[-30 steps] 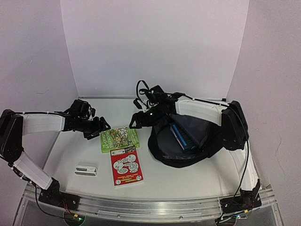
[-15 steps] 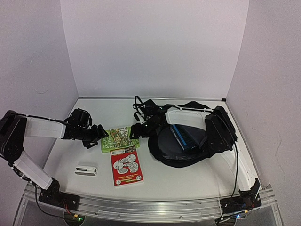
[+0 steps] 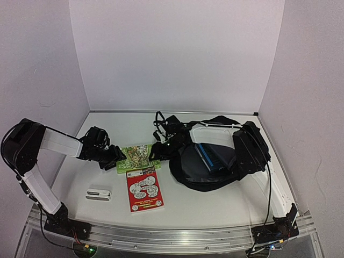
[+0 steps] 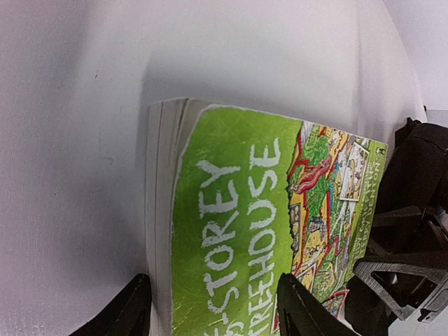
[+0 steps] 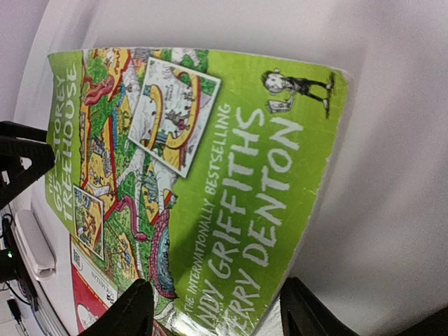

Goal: Pack the student bag
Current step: Pick up the book from the center of the board.

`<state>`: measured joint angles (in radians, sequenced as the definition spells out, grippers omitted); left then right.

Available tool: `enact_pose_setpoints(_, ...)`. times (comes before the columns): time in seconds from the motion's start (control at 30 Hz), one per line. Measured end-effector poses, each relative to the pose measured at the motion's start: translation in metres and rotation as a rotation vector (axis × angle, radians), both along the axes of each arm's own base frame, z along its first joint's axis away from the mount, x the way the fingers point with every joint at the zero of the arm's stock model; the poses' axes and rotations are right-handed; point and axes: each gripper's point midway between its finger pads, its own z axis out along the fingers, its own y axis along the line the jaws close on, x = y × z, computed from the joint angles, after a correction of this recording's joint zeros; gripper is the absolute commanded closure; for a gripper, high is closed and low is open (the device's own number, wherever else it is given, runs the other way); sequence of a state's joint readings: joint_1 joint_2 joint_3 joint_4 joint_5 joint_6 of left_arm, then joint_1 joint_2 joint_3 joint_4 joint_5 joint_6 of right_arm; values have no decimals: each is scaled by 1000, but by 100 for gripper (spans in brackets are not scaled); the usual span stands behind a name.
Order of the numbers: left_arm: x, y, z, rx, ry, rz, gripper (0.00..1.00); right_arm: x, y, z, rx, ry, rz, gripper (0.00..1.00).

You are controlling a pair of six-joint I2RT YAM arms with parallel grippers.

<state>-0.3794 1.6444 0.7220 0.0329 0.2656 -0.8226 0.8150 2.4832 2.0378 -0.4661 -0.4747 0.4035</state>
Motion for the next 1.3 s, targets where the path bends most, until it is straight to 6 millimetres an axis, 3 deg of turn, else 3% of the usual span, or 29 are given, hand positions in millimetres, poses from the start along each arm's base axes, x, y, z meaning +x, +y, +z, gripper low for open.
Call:
enact_pose_setpoints(0.2,3,-1,10,15,3,-15,46,3,-3,7,2,0,10,45)
enact_pose_setpoints(0.33,5,-1,36,3,-45,-13,47,1,-5,23,13,-5,11,46)
enact_pose_setpoints(0.5,3,-3,76,-34,-132,-15,48,-13,-11,57,62,13,12,47)
enact_pose_setpoints(0.6,-5,-8,88,-49,-159,-28,48,-24,-18,69,78,25,15,47)
enact_pose_setpoints(0.7,-21,-14,84,-52,-149,-48,48,-35,-25,69,81,49,21,47)
enact_pose_setpoints(0.87,-57,-16,47,-37,-43,-70,48,-63,-30,44,45,104,56,48)
enact_pose_setpoints(0.97,-72,-12,28,-27,14,-66,39,-79,-28,33,29,126,83,44)
enact_pose_setpoints(1.1,-77,-11,22,-31,41,-49,28,-85,-23,29,33,110,104,39)
enact_pose_setpoints(1.3,-77,-13,17,-52,38,-32,22,-80,-24,21,12,70,101,45)
